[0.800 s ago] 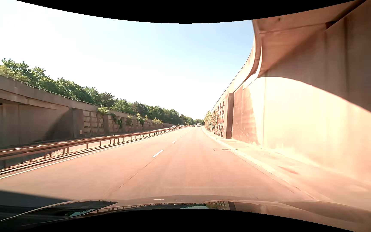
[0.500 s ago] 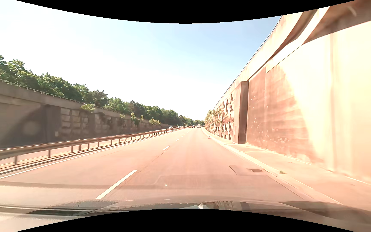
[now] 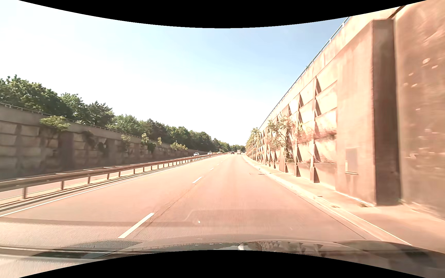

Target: Follow the waypoints while adhering to traffic rules and regulations

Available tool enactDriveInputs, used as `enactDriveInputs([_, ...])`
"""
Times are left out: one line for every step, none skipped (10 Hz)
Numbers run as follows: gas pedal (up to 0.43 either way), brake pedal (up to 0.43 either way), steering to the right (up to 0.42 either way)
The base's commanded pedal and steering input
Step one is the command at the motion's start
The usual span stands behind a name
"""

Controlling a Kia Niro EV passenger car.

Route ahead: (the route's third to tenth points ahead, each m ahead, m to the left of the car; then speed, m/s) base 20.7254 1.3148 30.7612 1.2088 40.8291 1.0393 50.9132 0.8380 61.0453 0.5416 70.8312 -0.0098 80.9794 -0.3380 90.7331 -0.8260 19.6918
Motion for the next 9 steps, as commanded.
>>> enactDriveInputs([0.169,0.000,0.003])
enactDriveInputs([0.169,0.000,0.003])
enactDriveInputs([0.169,0.000,0.003])
enactDriveInputs([0.169,0.000,0.003])
enactDriveInputs([0.169,0.000,0.003])
enactDriveInputs([0.169,0.000,0.003])
enactDriveInputs([0.177,0.000,0.003])
enactDriveInputs([0.197,0.000,0.003])
enactDriveInputs([0.220,0.000,0.003])
